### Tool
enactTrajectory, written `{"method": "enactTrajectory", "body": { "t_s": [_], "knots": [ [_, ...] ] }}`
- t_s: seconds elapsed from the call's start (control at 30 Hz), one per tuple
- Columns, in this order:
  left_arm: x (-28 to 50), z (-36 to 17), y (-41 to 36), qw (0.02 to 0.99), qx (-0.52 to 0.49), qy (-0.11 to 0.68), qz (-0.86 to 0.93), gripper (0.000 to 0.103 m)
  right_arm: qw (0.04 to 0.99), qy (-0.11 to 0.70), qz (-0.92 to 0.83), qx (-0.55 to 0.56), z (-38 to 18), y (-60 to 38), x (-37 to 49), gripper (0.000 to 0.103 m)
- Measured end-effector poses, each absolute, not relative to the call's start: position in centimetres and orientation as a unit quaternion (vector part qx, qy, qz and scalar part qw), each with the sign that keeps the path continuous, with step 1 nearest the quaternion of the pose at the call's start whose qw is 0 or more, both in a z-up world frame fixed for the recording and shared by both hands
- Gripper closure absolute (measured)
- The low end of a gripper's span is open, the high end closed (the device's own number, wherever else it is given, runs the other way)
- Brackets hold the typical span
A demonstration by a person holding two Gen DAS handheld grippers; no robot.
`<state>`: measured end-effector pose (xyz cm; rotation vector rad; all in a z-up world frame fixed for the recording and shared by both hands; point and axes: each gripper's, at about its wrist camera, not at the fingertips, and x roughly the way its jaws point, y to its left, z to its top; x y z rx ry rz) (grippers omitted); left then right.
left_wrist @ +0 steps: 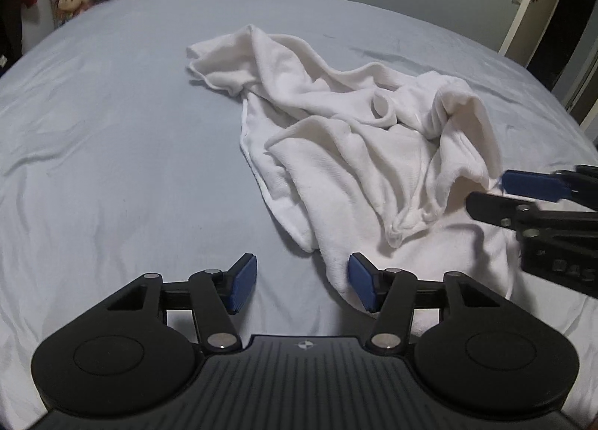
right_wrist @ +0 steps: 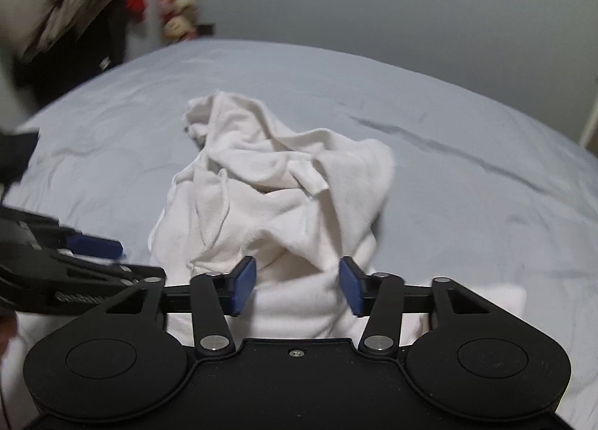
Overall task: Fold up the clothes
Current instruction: 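Grasp the white shirt with the right gripper while the left gripper approaches it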
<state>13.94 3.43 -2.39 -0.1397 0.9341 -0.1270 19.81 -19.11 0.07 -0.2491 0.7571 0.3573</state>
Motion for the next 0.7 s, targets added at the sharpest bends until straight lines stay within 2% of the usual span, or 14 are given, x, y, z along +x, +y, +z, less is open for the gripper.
{"method": "enactTrajectory", "body": {
  "t_s": [0.13, 0.2, 0.27, 0.57, 0.7],
  "knots": [
    [14.2, -2.9, 3.9, 0.883, -0.085, 0.456, -0.067, 0.051, 0.895, 0.362, 0.183, -0.185, -0.8, -18.0, 21.6, 0.062],
    [14.4, -3.2, 4.2, 0.880, -0.096, 0.460, -0.068, 0.051, 0.892, 0.361, 0.183, -0.201, -1.1, -17.7, 22.2, 0.068],
    [14.5, -3.3, 4.5, 0.879, -0.106, 0.459, -0.069, 0.051, 0.892, 0.359, 0.176, -0.211, -1.4, -17.5, 22.9, 0.094],
    [14.5, -3.1, 4.1, 0.882, -0.112, 0.450, -0.090, 0.050, 0.923, 0.329, 0.128, -0.154, 1.3, -20.7, 23.2, 0.097],
    [14.4, -3.1, 3.8, 0.884, -0.102, 0.446, -0.093, 0.049, 0.925, 0.346, 0.081, -0.137, 1.8, -23.4, 22.7, 0.097]
  ]
}}
